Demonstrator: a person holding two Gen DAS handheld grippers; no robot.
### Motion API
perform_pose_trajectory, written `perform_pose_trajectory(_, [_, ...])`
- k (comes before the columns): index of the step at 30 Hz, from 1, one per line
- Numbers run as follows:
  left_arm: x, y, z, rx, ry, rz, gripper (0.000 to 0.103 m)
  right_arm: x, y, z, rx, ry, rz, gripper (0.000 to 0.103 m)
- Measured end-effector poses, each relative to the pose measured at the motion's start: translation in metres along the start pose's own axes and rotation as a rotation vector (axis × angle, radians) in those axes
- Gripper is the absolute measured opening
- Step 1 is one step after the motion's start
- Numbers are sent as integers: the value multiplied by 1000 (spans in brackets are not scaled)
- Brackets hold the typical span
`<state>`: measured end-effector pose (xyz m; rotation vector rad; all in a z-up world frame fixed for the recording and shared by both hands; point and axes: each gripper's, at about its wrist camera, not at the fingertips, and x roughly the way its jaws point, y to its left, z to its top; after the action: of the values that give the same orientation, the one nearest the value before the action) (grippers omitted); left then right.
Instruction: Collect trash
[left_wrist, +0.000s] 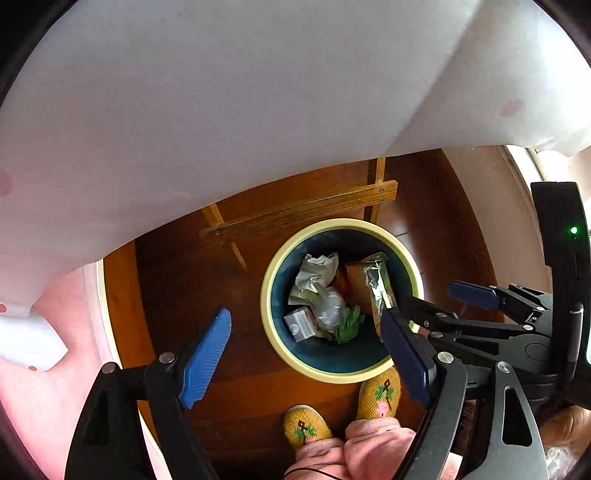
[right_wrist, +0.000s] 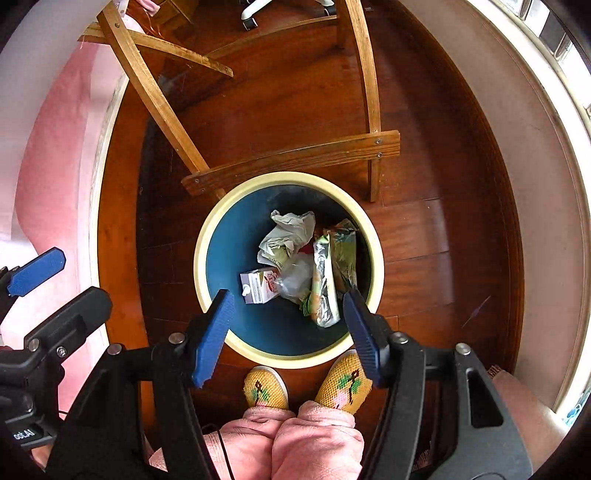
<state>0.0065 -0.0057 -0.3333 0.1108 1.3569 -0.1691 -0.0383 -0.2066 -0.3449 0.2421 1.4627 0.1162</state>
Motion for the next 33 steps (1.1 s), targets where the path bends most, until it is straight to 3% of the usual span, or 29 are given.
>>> perform_pose_trajectory(7, [-2, 18, 4, -85, 4, -4, 85, -10, 3, 9, -20, -19, 14, 59])
perform_pose_trajectory(15, [-53, 13, 4, -88, -32, -6, 85, -60, 19, 3, -37, -73, 30, 59])
perform_pose_trajectory(26, [-189, 17, 16, -95, -143, -7, 85, -190, 59, -9, -62, -166, 60, 60])
perform_pose_trajectory(33, [-286, 22, 25, -125, -225, 53, 85, -282, 86, -9, -81, -226, 81, 60])
